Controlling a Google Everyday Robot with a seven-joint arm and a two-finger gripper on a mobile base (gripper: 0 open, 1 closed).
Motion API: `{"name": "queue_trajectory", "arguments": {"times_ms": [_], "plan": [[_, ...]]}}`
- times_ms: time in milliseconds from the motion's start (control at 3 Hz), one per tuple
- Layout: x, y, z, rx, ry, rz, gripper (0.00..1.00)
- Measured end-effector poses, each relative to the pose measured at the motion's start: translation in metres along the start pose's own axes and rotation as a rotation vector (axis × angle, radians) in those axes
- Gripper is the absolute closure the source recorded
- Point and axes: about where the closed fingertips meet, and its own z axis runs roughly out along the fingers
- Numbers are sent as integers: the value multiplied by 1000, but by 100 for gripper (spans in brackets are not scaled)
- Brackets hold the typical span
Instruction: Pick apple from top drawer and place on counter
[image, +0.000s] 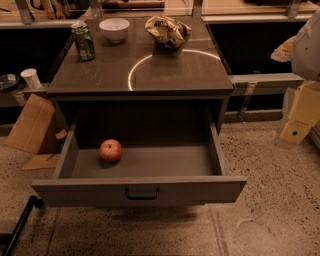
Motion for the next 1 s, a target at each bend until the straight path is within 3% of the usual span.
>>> {"name": "queue_trajectory", "arguments": {"times_ms": [333,1000], "plan": [[-1,-1,0,6,-5,0,0],[-15,3,86,-47,-162,85,0]]}}
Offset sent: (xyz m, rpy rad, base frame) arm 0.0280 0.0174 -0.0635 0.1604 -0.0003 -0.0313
